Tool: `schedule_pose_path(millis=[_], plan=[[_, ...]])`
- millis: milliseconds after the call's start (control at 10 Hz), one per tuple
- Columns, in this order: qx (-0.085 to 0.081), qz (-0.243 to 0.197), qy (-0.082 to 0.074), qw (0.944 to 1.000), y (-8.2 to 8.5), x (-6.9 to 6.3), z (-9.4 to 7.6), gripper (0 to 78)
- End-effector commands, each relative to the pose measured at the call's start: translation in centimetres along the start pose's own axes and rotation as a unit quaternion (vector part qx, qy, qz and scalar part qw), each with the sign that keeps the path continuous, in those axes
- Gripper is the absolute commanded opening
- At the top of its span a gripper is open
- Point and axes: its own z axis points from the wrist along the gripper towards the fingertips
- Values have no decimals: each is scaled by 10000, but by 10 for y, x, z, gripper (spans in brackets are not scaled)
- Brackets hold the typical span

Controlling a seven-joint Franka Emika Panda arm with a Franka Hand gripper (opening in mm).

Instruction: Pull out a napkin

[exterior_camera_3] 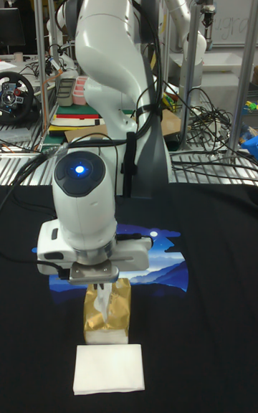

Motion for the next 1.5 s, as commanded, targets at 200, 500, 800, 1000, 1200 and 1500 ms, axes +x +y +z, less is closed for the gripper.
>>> schedule_pose_path(millis=[200, 500, 800, 1000, 1200, 1500], plan=[[10, 57, 26, 10000, 6, 1, -8, 11], [20, 32, 86, 10000, 8, 0, -14, 11], [21, 13, 116, 9999, 7, -3, -16, 11], [20, 17, 115, 9999, 7, -3, -18, 11], [15, 14, 134, 9999, 6, -4, -21, 11], [15, 27, 158, 9999, 7, -3, -29, 11]])
